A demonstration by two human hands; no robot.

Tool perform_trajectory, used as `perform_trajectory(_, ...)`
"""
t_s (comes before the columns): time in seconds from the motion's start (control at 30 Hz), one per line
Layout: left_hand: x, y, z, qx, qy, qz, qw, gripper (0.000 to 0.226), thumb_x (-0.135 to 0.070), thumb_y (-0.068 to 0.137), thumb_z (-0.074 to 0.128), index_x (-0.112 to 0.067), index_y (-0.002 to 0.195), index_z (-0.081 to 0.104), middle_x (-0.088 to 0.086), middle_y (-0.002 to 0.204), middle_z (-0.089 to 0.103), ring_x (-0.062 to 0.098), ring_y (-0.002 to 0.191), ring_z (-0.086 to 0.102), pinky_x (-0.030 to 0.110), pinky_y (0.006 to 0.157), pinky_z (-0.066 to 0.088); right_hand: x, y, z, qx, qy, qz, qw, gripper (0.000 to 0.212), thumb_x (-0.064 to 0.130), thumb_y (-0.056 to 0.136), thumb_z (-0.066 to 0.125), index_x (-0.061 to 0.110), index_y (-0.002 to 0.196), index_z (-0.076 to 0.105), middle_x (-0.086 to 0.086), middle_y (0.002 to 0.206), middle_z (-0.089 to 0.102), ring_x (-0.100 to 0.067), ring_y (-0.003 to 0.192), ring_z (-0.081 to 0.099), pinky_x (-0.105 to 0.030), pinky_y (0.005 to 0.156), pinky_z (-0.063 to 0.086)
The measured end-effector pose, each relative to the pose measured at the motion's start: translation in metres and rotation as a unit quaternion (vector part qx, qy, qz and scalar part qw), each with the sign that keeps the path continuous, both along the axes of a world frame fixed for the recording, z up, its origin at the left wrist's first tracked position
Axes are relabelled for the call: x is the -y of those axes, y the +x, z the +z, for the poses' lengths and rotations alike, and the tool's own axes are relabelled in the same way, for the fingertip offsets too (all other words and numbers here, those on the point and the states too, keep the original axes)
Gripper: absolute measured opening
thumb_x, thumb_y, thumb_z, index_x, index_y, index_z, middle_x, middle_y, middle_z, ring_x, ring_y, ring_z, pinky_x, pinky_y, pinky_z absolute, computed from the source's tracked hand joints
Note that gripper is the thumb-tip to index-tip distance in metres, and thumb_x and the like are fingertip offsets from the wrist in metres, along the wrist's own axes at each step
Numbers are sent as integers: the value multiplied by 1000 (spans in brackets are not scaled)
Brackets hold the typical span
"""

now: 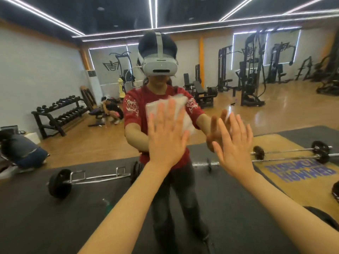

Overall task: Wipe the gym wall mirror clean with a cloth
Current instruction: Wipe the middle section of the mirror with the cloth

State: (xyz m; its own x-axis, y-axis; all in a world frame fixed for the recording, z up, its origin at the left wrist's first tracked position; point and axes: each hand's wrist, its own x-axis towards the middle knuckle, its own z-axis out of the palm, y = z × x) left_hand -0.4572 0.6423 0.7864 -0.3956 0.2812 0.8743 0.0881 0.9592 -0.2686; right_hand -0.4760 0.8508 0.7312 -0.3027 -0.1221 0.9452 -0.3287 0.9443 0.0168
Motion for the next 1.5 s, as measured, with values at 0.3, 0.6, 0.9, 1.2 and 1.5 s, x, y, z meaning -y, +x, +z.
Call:
perform_trajectory(0.3, -5, -5, 53, -19, -35, -1, 999, 78, -50, 95, 39, -19, 158, 4, 13, 164, 2, 33, 151, -1, 48, 120, -7, -10, -6, 0, 12, -21, -6, 1000, 60, 38, 97, 39, 9, 149, 37, -18, 158, 20, -32, 148, 14, -61, 113, 20)
perform_trajectory(0.6, -2, -2, 13, 24, -305, -90, 948, 67, -41, 97, 42, -23, 157, 19, 9, 164, 6, 34, 151, 4, 52, 122, 2, -13, -3, 0, 18, -23, 14, 999, 57, 37, 100, 37, 13, 152, 33, -16, 160, 21, -30, 149, 15, -58, 116, 16)
perform_trajectory(0.9, -42, -8, 86, -7, -129, -42, 991, 71, -48, 97, 34, -24, 158, 7, 9, 165, 2, 34, 151, -1, 54, 121, 5, -23, 3, -2, 17, -69, 63, 995, 63, 29, 99, 42, -6, 149, 25, -25, 159, 12, -37, 149, 11, -48, 122, 11)
perform_trajectory(1.2, 10, 0, -4, 14, -168, -60, 984, 71, -46, 98, 40, -29, 158, 7, 6, 164, -2, 32, 151, -2, 51, 121, 2, -31, 7, -22, 66, -49, 3, 997, 62, 32, 98, 42, 1, 151, 30, -25, 159, 16, -39, 148, 14, -56, 119, 17)
perform_trajectory(1.5, -12, 1, -12, 6, -53, -17, 998, 72, -53, 96, 39, -30, 158, 11, 11, 164, 2, 38, 149, -4, 53, 119, -9, -28, 9, -21, 87, -54, 4, 995, 68, 40, 96, 44, 5, 152, 27, -25, 159, 16, -40, 148, 15, -61, 115, 24)
